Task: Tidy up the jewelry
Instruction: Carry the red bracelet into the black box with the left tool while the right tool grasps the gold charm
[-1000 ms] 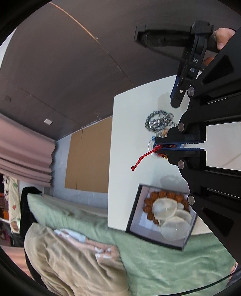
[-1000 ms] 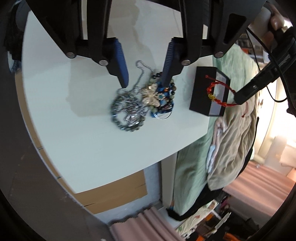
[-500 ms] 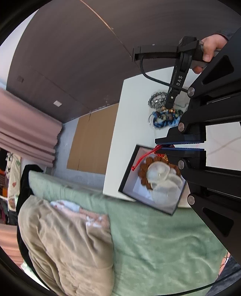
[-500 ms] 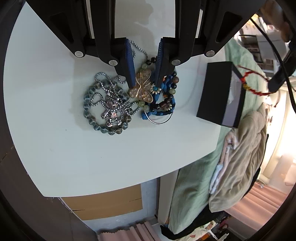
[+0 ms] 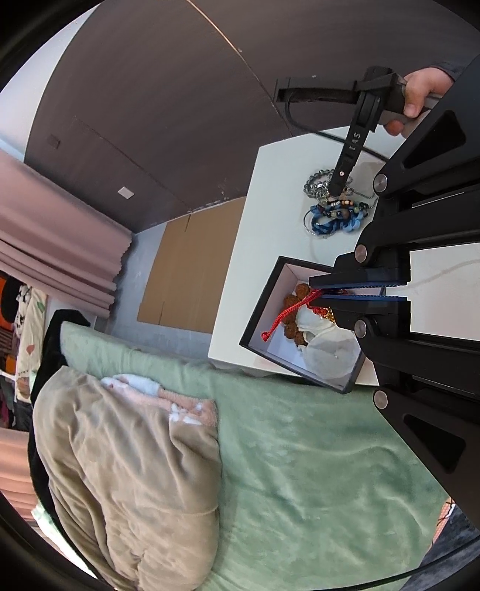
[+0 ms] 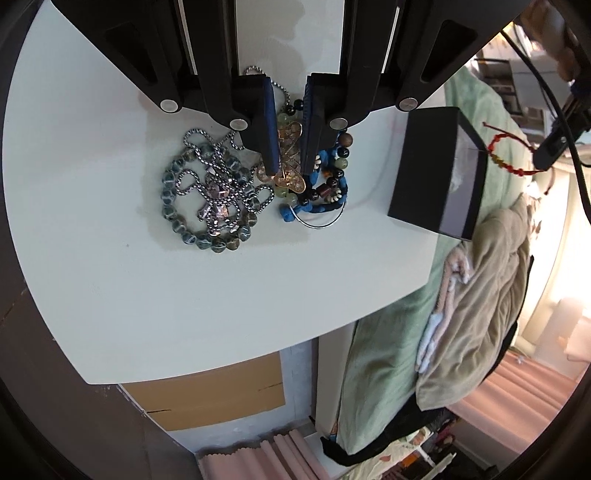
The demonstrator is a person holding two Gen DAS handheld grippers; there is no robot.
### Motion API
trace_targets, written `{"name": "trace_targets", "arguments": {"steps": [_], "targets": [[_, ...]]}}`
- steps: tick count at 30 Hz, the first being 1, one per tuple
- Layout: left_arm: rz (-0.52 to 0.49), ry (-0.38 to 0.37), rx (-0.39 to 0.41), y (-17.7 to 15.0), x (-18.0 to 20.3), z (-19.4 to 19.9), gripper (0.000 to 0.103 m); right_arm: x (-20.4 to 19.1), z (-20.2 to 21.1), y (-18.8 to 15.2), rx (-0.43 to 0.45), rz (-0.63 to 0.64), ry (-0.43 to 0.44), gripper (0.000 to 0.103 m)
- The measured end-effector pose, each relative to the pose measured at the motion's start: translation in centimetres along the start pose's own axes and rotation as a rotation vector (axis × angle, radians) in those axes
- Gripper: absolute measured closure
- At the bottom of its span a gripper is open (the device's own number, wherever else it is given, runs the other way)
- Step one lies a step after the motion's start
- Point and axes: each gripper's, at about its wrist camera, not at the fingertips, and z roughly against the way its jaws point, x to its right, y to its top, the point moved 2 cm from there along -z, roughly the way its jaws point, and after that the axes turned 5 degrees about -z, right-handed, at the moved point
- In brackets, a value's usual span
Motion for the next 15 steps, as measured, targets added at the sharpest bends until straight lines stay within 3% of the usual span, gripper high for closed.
{"name": "trace_targets", "arguments": {"steps": [11,15], "targets": [[-0.012,-0.053,-0.002,1.7,0.7,-1.8,0.101,-1.1,4.1,-0.9,0.045,-0.007,0.056,0.090],[-0.038,-0.026,-0.033,2.3,1.3,-2.7,0.096,-2.4,5.8,-1.0,0.074,0.011,0.067,0.090]]}}
